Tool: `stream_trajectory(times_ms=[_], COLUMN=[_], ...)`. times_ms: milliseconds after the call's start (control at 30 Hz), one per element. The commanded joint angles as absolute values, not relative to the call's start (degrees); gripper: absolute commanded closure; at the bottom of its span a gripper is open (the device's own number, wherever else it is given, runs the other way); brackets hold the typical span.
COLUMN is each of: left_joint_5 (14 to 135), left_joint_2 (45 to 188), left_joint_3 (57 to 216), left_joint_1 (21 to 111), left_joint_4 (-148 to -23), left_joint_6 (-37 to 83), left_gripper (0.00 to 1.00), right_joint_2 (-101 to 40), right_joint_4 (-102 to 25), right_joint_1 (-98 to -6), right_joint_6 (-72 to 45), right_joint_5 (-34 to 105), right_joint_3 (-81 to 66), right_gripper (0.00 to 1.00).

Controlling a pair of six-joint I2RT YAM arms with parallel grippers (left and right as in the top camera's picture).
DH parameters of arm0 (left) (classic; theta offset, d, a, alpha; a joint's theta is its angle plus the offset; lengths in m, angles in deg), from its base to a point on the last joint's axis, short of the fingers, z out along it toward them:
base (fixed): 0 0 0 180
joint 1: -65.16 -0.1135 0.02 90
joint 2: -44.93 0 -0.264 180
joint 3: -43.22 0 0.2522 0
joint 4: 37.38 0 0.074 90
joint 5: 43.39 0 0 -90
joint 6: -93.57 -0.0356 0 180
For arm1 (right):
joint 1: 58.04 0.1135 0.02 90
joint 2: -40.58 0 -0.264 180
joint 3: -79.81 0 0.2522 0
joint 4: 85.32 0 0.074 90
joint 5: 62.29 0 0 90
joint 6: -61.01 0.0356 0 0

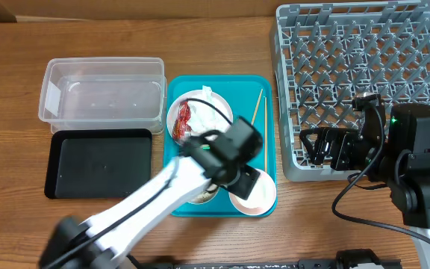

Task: Sort waste into correct bins and load items into the dishwasher

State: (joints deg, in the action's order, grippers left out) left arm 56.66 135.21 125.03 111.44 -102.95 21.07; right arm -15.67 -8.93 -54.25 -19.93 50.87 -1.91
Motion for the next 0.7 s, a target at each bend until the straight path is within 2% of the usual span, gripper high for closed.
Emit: stream_trajectory(times_ms=[0,67,200,233,533,667], left_joint_5=[57.0,57.0,58.2,58.8,63.4,86.6], left_joint_2=[141.5,143.3,143.5,143.2,134.5,130.6], left_joint_3=[125.6,125.6,125.9,126.5,136.4,137.7], left_joint_1=[112.8,112.6,111.6,111.2,103.2,92.8], left_joint_4=[-101.4,-101.6,-102.2,-102.6,-110.8,-108.2], left_joint_6=[22.2,23.4,23.8,23.8,22.0,15.0], left_gripper=[0.51,0.62,0.93,0.96,0.96,0.96], right_joint_2=[-15.2,-15.2,-15.2,-15.2,-15.2,-15.2], right_joint_4=[-8.8,-8.7,-8.6,-8.6,-8.8,-9.6], right_joint_1=[-54.4,-54.4,-54.4,-54.4,-54.4,-54.4], right_joint_6=[-19.5,-19.5,-19.5,-19.5,-19.5,-19.7], right_joint_5=[51.4,51.4,51.4,51.4,51.4,56.2], right_joint_3=[-3.4,-3.4,-3.4,-3.4,-3.4,-3.4], right_gripper=[0.00,0.00,0.00,0.00,0.00,0.02])
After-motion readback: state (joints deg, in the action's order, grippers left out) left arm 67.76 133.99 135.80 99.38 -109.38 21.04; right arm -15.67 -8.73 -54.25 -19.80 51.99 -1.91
